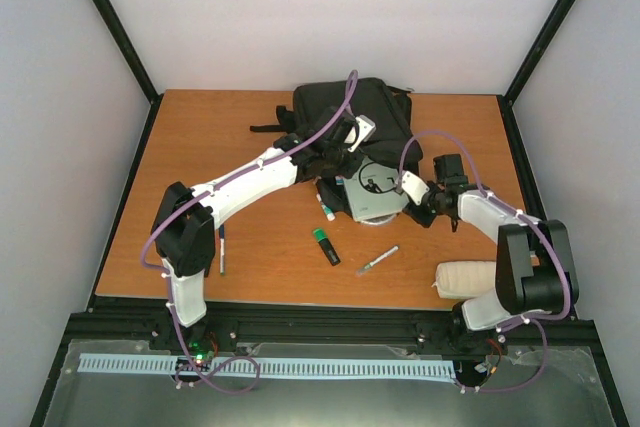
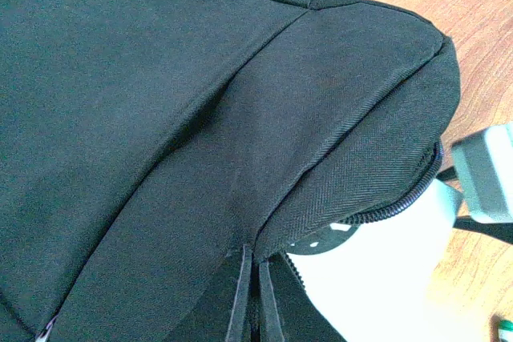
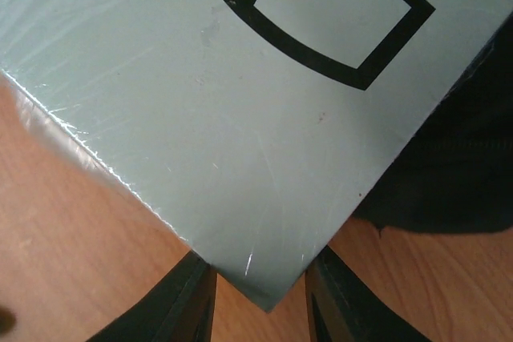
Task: Pack the student bag
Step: Place the book in the student bag.
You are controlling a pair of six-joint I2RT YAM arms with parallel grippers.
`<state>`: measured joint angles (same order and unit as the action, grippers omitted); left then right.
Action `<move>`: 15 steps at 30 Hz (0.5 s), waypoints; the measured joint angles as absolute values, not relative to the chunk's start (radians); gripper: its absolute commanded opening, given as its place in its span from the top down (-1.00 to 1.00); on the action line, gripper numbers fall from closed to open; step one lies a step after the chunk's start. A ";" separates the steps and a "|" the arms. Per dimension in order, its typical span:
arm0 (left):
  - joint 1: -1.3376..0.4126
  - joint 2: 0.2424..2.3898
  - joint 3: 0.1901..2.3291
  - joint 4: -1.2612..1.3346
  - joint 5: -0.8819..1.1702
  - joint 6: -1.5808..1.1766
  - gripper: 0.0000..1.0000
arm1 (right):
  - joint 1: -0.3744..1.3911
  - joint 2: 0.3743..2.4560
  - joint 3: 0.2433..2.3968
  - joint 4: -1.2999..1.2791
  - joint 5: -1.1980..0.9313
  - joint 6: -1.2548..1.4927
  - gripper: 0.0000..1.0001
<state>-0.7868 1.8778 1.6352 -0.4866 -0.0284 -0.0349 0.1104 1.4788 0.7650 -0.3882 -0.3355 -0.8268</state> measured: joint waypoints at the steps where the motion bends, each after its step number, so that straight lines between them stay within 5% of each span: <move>1: -0.786 1.878 1.635 -0.487 -0.028 -0.035 0.98 | 0.120 1.491 0.773 -0.376 -0.330 -0.813 0.41; 15: -0.786 1.878 1.635 -0.487 -0.026 -0.036 0.98 | 0.175 1.521 0.812 -0.310 -0.302 -0.767 0.08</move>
